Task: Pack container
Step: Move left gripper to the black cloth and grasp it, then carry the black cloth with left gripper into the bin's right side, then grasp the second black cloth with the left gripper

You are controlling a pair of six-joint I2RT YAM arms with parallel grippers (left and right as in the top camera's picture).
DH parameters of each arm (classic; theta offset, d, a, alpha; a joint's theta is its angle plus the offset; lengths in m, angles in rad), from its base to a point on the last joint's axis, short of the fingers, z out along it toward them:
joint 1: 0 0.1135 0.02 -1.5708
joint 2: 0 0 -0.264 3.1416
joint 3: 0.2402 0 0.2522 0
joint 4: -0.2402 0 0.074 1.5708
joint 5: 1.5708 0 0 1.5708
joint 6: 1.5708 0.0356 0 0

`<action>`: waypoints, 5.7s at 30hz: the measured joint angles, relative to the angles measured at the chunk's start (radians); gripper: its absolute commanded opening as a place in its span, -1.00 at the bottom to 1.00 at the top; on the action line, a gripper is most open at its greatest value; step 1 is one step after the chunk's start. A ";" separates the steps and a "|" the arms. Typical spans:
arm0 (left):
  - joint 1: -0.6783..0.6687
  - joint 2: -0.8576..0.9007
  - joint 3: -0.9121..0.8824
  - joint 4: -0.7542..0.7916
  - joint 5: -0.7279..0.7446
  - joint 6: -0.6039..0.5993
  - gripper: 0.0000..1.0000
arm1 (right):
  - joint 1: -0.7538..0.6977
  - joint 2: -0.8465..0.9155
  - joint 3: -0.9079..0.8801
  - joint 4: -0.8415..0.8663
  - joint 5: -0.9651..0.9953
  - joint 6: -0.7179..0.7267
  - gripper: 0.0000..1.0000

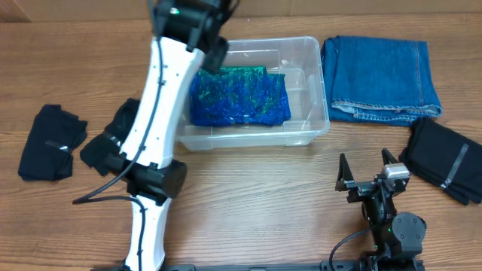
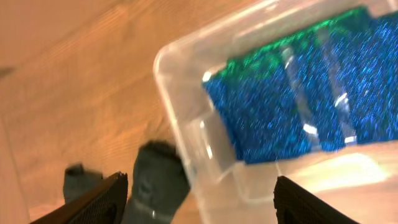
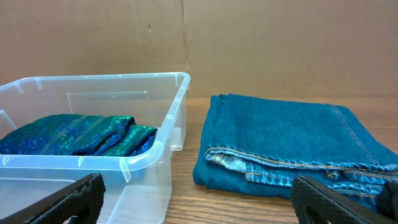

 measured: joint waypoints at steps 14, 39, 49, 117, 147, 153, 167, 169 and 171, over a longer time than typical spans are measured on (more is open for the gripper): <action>0.462 -0.609 -0.858 0.146 0.180 -0.008 0.72 | 0.000 0.001 0.000 0.000 0.000 0.000 1.00; 0.500 -0.160 -1.213 0.848 0.220 0.167 -0.92 | 0.000 0.001 0.000 0.000 -0.001 0.000 1.00; 0.500 -0.125 -0.698 0.467 0.297 -0.048 -0.92 | 0.000 0.000 0.000 0.000 0.000 0.000 1.00; 0.264 -0.407 -0.337 -0.007 0.253 -0.247 1.00 | 0.000 0.000 0.000 0.000 0.000 0.000 1.00; 0.862 -0.363 -1.308 0.895 0.097 0.280 1.00 | 0.000 0.000 0.000 0.000 0.000 0.000 1.00; 0.898 -0.246 -1.311 0.922 0.086 0.316 0.95 | 0.000 0.000 0.000 0.000 0.000 0.000 1.00; 0.908 -0.199 -1.318 1.073 0.049 0.330 0.32 | 0.000 0.000 0.000 0.000 -0.001 0.000 1.00; 0.908 -0.182 -1.318 1.074 0.056 0.329 0.05 | 0.000 0.000 0.000 0.000 0.000 0.000 1.00; 0.906 -0.174 -1.317 1.073 0.060 0.321 -0.67 | 0.000 0.000 0.000 0.000 0.000 0.000 1.00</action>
